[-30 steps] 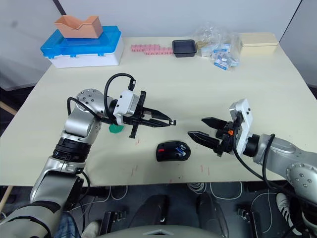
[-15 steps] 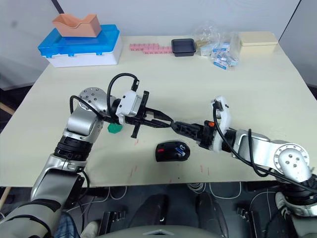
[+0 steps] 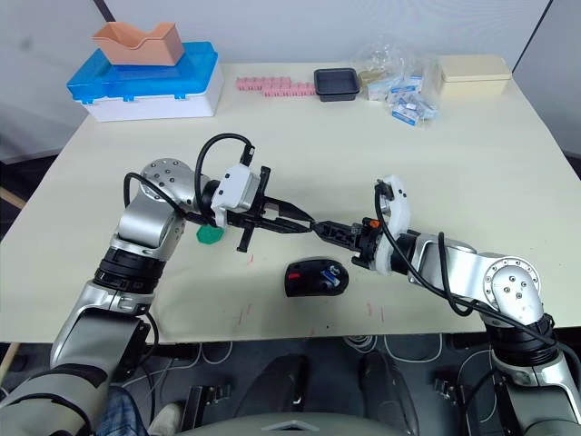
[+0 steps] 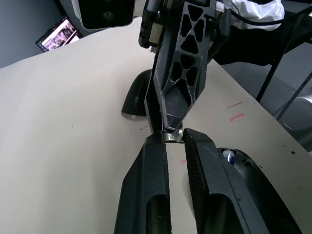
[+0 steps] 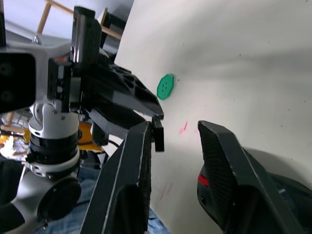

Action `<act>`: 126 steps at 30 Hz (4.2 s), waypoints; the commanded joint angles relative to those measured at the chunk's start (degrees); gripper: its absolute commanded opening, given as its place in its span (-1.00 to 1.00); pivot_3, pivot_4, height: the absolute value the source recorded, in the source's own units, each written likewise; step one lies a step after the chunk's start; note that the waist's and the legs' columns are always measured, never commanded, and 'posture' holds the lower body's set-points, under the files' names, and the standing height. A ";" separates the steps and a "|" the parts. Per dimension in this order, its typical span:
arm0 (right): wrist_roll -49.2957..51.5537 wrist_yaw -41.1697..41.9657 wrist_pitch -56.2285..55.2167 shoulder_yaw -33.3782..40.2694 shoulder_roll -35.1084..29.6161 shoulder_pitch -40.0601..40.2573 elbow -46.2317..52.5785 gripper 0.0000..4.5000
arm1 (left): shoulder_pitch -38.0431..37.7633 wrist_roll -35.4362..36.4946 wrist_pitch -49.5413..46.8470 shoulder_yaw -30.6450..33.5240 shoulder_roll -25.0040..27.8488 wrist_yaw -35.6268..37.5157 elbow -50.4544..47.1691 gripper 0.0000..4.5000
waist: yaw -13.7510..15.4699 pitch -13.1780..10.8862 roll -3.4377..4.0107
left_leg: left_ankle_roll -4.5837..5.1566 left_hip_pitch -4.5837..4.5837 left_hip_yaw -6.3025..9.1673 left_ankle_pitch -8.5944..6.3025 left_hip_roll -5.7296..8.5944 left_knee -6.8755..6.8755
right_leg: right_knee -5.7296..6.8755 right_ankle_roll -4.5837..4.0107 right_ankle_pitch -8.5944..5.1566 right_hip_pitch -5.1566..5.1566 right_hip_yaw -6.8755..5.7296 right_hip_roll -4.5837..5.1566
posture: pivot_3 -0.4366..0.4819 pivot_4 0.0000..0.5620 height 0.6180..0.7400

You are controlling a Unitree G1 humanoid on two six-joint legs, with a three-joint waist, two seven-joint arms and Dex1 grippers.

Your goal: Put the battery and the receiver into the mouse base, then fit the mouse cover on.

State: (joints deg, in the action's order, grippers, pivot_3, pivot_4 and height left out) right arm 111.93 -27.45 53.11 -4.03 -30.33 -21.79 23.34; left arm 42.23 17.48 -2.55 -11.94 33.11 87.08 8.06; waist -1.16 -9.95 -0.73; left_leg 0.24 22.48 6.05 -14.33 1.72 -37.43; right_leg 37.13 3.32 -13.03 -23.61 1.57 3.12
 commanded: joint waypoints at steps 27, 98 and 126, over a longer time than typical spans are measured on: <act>1.07 1.73 0.77 1.88 -0.47 -0.59 1.27 -0.26 | 1.16 -1.35 0.89 -0.24 1.04 1.11 0.45 -0.99 | -0.05 0.00 0.00 | 0.00 0.05 -0.01 0.00 0.00 0.00 | -0.01 -0.01 0.01 -0.03 0.00 0.00 | -0.05 -0.47 1.00; -54.95 59.80 -12.95 9.43 -21.68 22.19 16.22 -1.00 | -18.45 -6.26 -2.72 -5.00 -1.10 -11.81 -6.61 0.96 | 0.40 0.01 0.01 | 0.00 0.06 -0.06 0.00 0.00 -0.09 | -0.03 0.02 0.02 -0.03 -0.01 0.01 | -0.05 -0.47 1.00; -76.47 67.64 -24.91 8.78 -16.26 26.90 15.31 -1.00 | -15.66 -11.21 5.19 -8.05 -4.00 -11.60 5.05 0.73 | 0.39 0.01 0.00 | -0.01 -0.03 -0.09 0.00 0.04 -0.44 | 0.33 -0.02 0.04 0.02 0.00 -0.01 | -0.05 -0.47 1.00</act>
State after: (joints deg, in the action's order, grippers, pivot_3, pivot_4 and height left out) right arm 35.62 39.91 28.58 3.44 -46.81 5.75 37.05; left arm 26.71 7.00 1.75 -20.46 28.00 75.53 12.97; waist -0.77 -9.94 -0.72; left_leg 0.23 22.45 5.96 -14.33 1.76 -37.87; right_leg 37.47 3.30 -12.99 -23.59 1.57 3.11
